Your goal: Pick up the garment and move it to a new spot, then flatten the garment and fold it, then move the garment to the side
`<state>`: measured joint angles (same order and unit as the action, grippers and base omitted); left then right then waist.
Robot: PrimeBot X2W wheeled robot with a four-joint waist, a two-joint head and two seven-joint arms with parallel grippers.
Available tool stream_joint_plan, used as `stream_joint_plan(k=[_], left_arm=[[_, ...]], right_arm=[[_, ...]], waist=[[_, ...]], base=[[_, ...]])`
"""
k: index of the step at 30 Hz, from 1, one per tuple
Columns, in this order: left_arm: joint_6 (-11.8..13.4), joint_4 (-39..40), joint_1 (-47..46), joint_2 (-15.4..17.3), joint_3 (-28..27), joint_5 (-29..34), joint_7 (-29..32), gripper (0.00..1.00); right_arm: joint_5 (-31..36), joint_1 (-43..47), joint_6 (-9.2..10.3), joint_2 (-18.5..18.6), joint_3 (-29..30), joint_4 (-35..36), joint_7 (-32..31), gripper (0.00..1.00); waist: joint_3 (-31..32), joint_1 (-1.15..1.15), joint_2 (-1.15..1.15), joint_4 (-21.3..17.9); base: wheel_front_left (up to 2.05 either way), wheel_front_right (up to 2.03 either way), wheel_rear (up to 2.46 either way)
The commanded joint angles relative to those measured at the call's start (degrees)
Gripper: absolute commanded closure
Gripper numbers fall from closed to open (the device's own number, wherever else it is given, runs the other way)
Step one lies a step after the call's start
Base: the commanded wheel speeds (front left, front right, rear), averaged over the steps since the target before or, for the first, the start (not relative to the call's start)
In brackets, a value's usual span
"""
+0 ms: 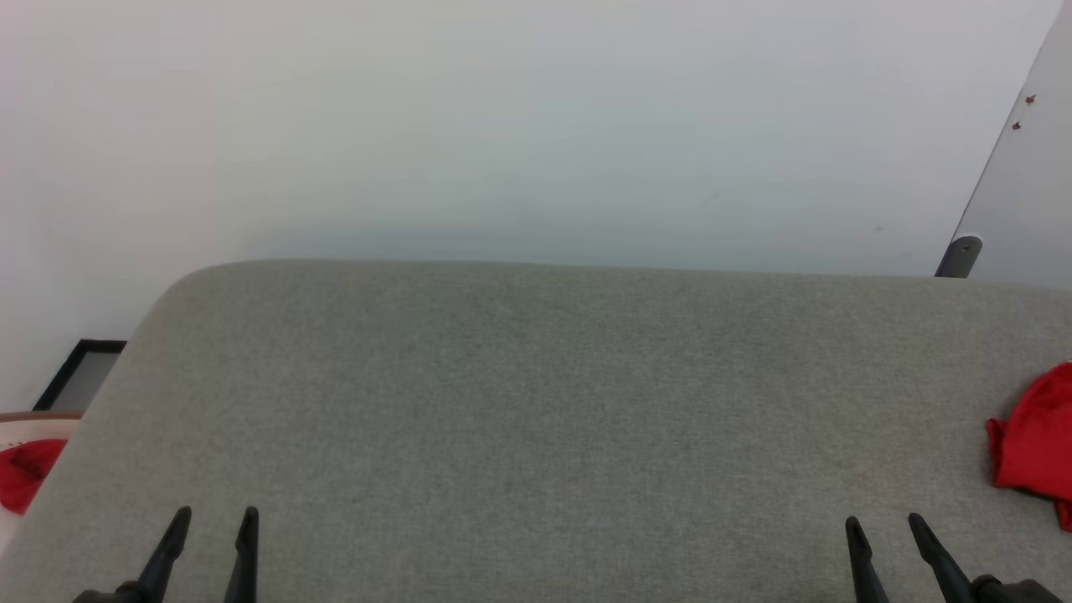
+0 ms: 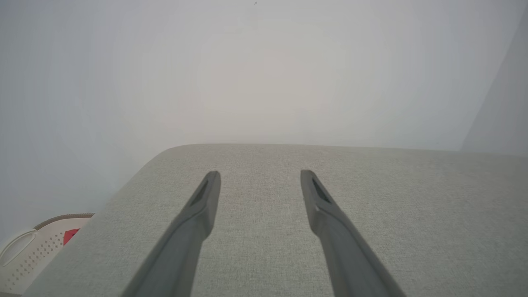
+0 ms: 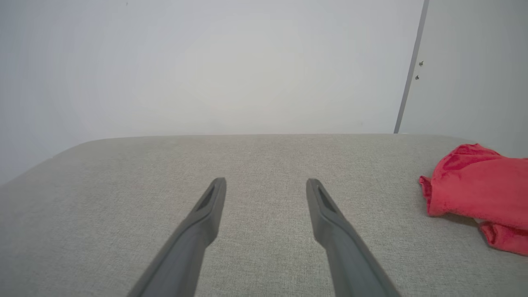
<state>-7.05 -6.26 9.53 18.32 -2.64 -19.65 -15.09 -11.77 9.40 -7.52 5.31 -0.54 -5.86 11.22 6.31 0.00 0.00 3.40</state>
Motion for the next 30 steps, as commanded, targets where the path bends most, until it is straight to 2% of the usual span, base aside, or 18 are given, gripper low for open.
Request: stream_joint_plan(k=[1, 18, 19, 23, 30], left_arm=[[-0.15, -0.25, -0.54, -0.18, -0.08, 0.36, -0.03, 0.00], [-0.45, -1.02, -0.77, -0.59, 0.09, 0.00, -0.03, 0.00], [-0.27, -1.07, -0.40, -0.64, 0.14, -0.04, 0.00, 1.00], [-0.26, -3.04, 0.79, -2.26, 0.72, -0.20, 0.06, 1.00], [-0.28, -3.76, -0.78, -3.59, 0.25, -6.88, 2.14, 1.00]], right_arm=[[1.10, 0.73, 0.07, -0.09, 0.30, 0.56, -0.11, 0.00], [2.27, 1.84, 0.07, -0.70, 1.13, 2.52, -1.06, 0.00], [2.16, 1.41, 0.00, -0.50, 1.08, 2.31, -1.12, 1.00], [1.98, 2.18, 0.00, -0.66, 0.87, 0.10, -1.22, 1.00], [-5.65, 0.49, 0.00, -0.82, 1.54, -0.89, -2.81, 1.00]], waist=[[0.02, 0.00, 0.00, -0.12], [-0.02, 0.00, 0.00, -0.02], [-0.02, 0.00, 0.00, -0.02], [-0.03, 0.00, 0.00, -0.03], [-0.38, 0.00, 0.00, -0.21]], base=[[0.00, 0.00, 0.00], [0.00, 0.00, 0.00], [0.00, 0.00, 0.00], [0.00, 0.00, 0.00], [0.00, 0.00, 0.00]])
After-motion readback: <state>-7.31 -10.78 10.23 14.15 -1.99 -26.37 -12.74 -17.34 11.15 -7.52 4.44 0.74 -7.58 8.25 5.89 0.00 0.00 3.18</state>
